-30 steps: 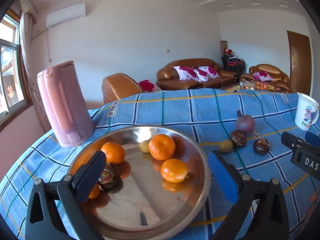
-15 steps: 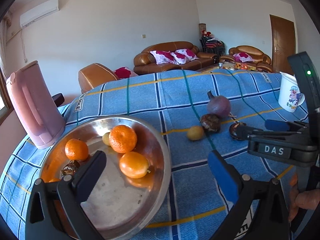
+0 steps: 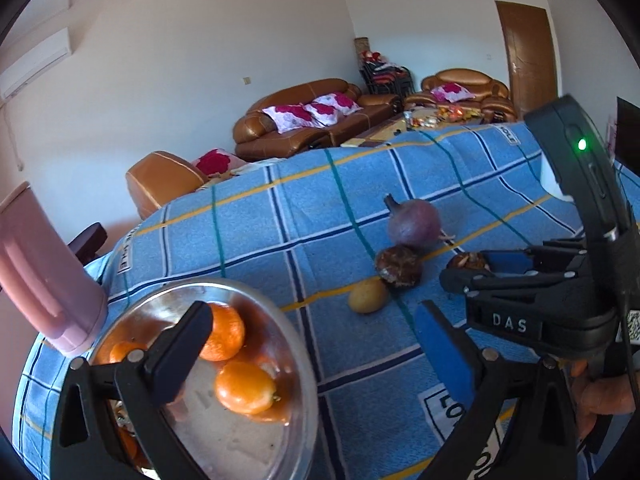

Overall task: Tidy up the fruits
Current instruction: 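Grasp the yellow fruit with the left gripper while the right gripper grasps a mangosteen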

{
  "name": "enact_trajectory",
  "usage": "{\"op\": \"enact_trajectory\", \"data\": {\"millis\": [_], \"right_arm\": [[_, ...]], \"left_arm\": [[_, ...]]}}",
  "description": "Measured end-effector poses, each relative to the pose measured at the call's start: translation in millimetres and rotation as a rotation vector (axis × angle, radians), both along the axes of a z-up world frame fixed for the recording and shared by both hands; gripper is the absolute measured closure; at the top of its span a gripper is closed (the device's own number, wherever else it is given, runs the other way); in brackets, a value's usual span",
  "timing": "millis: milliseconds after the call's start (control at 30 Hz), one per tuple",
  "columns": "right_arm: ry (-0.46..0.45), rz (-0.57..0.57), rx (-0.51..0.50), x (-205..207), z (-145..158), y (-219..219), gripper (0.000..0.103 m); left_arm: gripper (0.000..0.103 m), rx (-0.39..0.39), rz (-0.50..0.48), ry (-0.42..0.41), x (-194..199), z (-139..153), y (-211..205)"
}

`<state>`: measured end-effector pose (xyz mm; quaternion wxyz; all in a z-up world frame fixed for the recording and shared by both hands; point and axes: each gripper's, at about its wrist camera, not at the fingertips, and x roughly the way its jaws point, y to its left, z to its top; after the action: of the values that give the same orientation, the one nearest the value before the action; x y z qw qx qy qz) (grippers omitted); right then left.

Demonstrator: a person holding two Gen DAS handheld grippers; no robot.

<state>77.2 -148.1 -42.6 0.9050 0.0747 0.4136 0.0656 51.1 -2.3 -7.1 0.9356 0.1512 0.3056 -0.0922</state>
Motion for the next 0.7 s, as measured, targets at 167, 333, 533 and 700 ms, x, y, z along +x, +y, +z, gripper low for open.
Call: {"op": "enact_trajectory", "data": {"millis": [167,333,533,700], "right_arm": [[-0.041,-0.099,0.039,-3,4,-23,0.058],[-0.051,-0.133,0.071,-1,6,-33,0.058],[-0.07,-0.125,0.077,-2,13,-33,0.058],[-0.087,-0.147,0.079,-8,16,-43,0.058]], "left_arm": [[0.043,0.046,-0.086,0.108,27,-15,-25],[0.053,0.058,-0.118,0.227,51,-32,-38],[0.066,0.004,-0.12,0.324,68,-35,-35],[0.072,-0.027,-0.106,0.324,67,-35,-35]]}}
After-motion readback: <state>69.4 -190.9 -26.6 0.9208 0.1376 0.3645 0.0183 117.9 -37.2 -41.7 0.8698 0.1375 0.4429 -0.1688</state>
